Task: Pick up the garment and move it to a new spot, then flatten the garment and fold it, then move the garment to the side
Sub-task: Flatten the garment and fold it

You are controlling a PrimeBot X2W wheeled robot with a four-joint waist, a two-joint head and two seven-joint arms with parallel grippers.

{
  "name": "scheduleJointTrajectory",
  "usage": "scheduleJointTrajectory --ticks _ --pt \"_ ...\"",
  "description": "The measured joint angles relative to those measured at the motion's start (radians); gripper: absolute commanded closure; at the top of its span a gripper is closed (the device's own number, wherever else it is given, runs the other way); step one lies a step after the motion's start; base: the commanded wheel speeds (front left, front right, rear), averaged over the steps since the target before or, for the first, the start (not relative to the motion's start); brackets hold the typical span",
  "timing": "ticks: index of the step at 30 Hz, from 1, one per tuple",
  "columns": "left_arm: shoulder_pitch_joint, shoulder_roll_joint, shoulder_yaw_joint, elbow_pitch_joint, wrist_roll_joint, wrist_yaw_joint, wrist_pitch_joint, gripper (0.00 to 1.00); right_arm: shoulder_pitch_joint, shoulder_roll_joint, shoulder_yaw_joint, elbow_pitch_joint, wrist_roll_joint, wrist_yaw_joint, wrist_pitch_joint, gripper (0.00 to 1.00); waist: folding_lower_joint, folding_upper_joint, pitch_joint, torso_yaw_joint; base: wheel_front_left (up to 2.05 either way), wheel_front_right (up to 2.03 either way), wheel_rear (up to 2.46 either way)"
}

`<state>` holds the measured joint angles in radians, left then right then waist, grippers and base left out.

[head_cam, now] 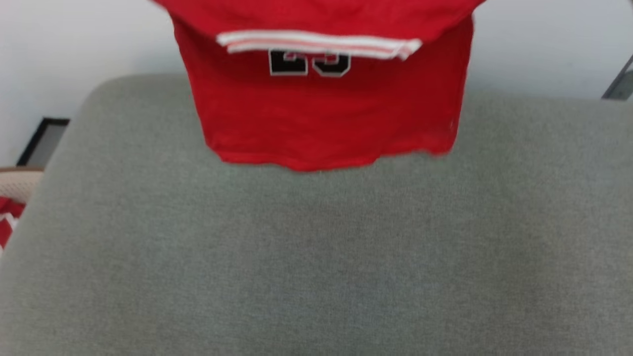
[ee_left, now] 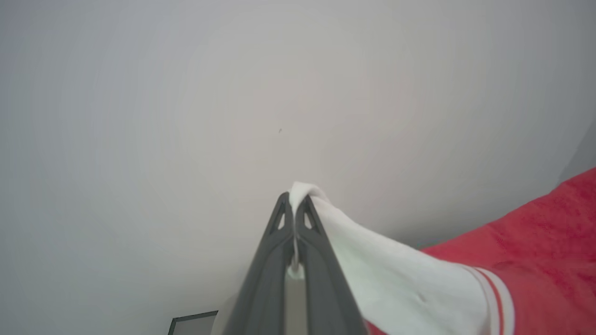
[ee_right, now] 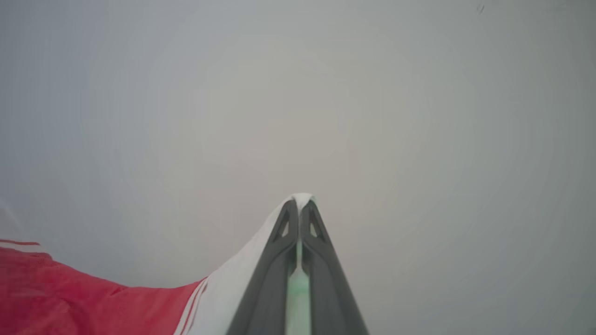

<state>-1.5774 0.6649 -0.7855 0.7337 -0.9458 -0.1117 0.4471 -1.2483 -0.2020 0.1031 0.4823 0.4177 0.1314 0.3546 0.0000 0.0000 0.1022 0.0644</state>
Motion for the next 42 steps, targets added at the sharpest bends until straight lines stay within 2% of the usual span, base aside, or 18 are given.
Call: scheduleJointTrajectory --ticks 4,7,15,20,24,29,34,38,42 --pt "-0.066 -0.016 0.008 0.017 0.022 -0.003 -0.057 1.00 -0.093 -0.016 0.018 0.059 -0.071 0.000 -0.086 1.00 0.0000 0.0000 0.069 -0.006 0.00 0.00 0.00" --pt "-0.132 -0.044 0.009 0.042 0.052 -0.004 -0.122 1.00 -0.181 -0.022 0.034 0.118 -0.142 0.000 -0.188 1.00 0.0000 0.0000 0.132 -0.011 0.00 0.00 0.00" --pt "-0.338 -0.130 0.037 0.138 0.132 -0.006 -0.384 1.00 -0.418 -0.052 -0.006 0.259 -0.449 0.000 -0.564 1.00 0.0001 0.0000 0.321 -0.012 0.00 0.00 0.00" --pt "-0.420 -0.169 0.053 0.184 0.147 -0.011 -0.536 1.00 -0.484 -0.047 -0.067 0.271 -0.657 0.000 -0.611 1.00 0.0001 0.0000 0.437 -0.004 0.00 0.00 0.00" --pt "-0.411 -0.201 0.051 0.234 0.131 -0.013 -0.585 1.00 -0.480 -0.036 -0.094 0.283 -0.759 0.000 -0.616 1.00 0.0001 0.0000 0.523 0.008 0.00 0.00 0.00" --pt "-0.343 -0.220 0.017 0.304 0.122 -0.016 -0.620 1.00 -0.405 -0.009 -0.089 0.323 -0.776 0.000 -0.618 1.00 0.0001 0.0000 0.607 0.026 0.00 0.00 0.00" --pt "-0.216 -0.241 -0.058 0.325 0.096 -0.017 -0.563 1.00 -0.329 -0.013 -0.051 0.395 -0.739 0.000 -0.618 1.00 0.0001 0.0000 0.628 0.048 0.00 0.00 0.00" --pt "-0.095 -0.227 -0.097 0.293 0.021 -0.017 -0.495 1.00 -0.268 -0.017 -0.016 0.476 -0.639 0.000 -0.618 1.00 0.0001 0.0000 0.598 0.056 0.00 0.00 0.00" --pt "0.002 -0.178 -0.136 0.251 -0.033 -0.017 -0.438 1.00 -0.199 -0.042 0.040 0.547 -0.523 0.000 -0.607 1.00 0.0001 0.0000 0.543 0.062 0.00 0.00 0.00"
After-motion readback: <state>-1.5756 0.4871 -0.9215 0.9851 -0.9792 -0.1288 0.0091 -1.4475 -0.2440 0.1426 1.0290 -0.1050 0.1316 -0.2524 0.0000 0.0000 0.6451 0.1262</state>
